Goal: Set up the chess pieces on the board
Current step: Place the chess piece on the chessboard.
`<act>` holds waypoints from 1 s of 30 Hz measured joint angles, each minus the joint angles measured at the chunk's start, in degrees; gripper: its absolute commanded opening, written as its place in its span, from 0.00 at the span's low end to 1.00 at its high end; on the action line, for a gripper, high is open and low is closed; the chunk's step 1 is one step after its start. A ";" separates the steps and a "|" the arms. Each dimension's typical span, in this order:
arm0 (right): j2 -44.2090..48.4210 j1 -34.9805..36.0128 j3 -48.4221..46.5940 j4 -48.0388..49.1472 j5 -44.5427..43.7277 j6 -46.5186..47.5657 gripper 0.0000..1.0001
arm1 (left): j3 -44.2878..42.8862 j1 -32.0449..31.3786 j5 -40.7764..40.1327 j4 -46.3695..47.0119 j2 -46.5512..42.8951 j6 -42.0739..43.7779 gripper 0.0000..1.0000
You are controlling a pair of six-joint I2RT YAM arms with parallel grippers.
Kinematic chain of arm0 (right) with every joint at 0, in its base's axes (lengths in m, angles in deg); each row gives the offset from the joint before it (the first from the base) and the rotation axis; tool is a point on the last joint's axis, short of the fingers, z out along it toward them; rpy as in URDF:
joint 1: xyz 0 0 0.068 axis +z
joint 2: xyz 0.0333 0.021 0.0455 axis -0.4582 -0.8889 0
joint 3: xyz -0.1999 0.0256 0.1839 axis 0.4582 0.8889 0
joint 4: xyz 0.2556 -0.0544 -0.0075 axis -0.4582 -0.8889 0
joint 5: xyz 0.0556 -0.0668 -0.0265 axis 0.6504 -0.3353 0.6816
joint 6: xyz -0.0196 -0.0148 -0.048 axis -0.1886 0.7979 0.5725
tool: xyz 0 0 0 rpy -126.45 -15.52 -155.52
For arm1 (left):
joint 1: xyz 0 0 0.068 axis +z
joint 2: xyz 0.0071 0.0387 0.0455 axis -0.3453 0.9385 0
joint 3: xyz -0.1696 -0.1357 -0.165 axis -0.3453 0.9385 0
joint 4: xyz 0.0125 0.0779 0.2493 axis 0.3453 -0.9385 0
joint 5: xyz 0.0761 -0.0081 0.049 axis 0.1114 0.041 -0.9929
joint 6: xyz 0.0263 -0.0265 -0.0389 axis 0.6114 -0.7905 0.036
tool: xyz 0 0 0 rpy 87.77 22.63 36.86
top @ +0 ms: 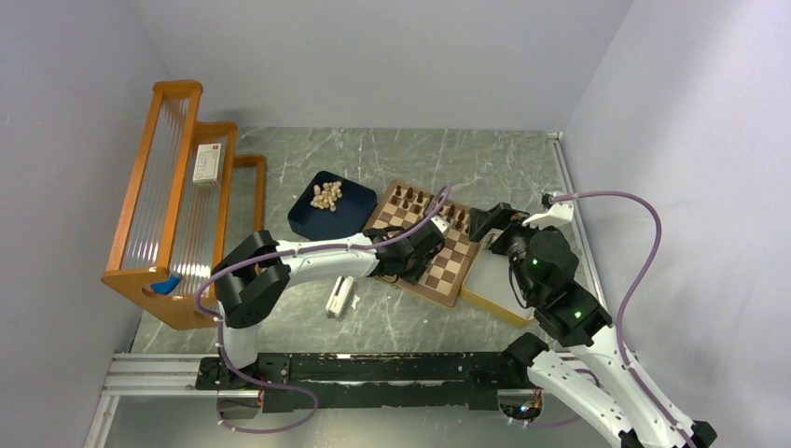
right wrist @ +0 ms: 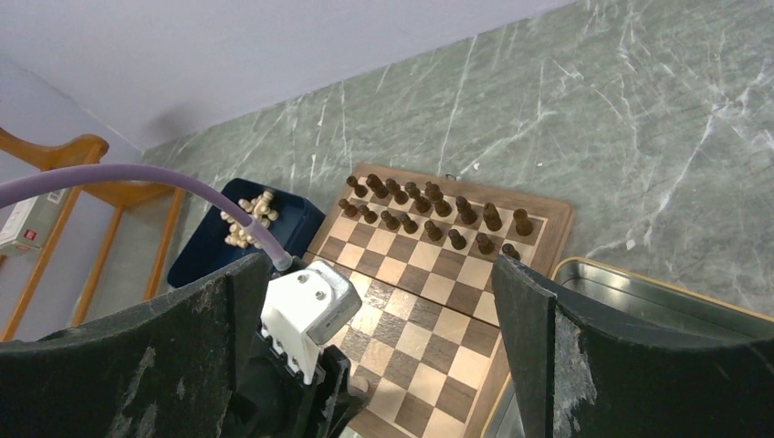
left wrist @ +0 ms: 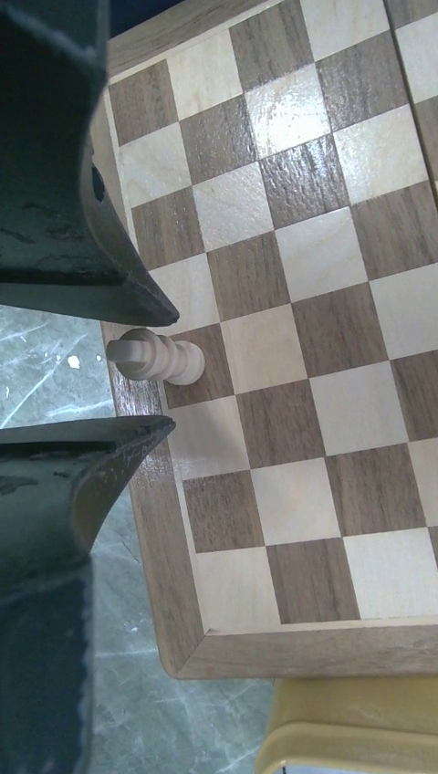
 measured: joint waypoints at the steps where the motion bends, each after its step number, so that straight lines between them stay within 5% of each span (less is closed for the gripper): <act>1: 0.13 0.00 0.00 0.00 0.00 0.00 0.97 | 0.20 0.00 0.04 0.02 0.00 -0.09 0.48; 30: 1.31 0.00 0.00 0.02 -0.07 0.02 0.97 | 0.87 0.00 1.79 1.46 1.92 -0.44 0.52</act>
